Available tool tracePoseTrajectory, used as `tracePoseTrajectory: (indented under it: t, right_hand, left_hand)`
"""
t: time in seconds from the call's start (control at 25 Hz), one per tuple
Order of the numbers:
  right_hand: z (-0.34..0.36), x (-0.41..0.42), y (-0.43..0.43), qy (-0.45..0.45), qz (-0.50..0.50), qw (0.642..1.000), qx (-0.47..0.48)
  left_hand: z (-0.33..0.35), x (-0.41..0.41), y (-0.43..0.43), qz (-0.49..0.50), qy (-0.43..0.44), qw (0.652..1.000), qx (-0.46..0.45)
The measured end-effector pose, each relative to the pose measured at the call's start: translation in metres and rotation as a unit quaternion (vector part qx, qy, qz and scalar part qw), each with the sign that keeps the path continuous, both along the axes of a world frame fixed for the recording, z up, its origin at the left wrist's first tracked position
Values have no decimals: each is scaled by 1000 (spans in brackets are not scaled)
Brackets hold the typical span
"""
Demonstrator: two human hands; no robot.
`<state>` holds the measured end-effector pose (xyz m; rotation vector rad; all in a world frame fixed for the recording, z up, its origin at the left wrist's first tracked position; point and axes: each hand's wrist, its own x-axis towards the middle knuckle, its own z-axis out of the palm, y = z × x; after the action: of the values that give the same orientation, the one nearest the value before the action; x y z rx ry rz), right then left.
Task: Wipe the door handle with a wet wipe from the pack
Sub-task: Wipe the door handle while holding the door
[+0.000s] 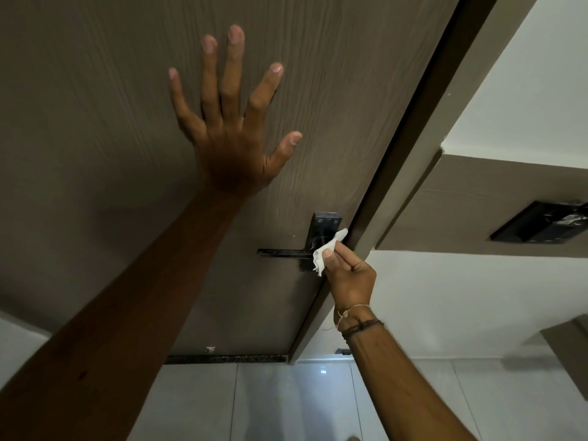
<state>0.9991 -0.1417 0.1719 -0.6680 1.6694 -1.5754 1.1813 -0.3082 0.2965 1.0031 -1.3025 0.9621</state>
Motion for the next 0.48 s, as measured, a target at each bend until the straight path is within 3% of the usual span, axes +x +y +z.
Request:
tracePoseTrajectory:
  t: [0.12, 0.24, 0.28, 0.32, 0.36, 0.4, 0.44, 0.48]
  right_hand:
    - [2, -3, 1, -198, 19, 979, 38]
    - [7, -6, 6, -501, 9, 863, 70]
    - [8, -7, 7, -561, 0, 826, 61]
    - [7, -6, 6, -581, -4, 812, 54]
    - [7, -3, 5, -560, -9, 827, 49]
    - [6, 2, 4, -477, -6, 878, 47]
    - [4, 7, 5, -328, -7, 944, 45]
    - [0, 9, 6, -124, -20, 992, 34]
  left_hand:
    - [1, 0, -2, -3, 8, 1000, -2]
    - [0, 1, -3, -4, 11, 1000, 1]
    - [1, 1, -3, -6, 11, 1000, 0]
    - [0, 2, -3, -7, 12, 1000, 0]
    - [0, 2, -2, -7, 11, 1000, 0]
    - [0, 1, -1, -5, 10, 1000, -1]
    - [1, 0, -1, -2, 8, 1000, -5]
    - [1, 0, 0, -2, 7, 1000, -7]
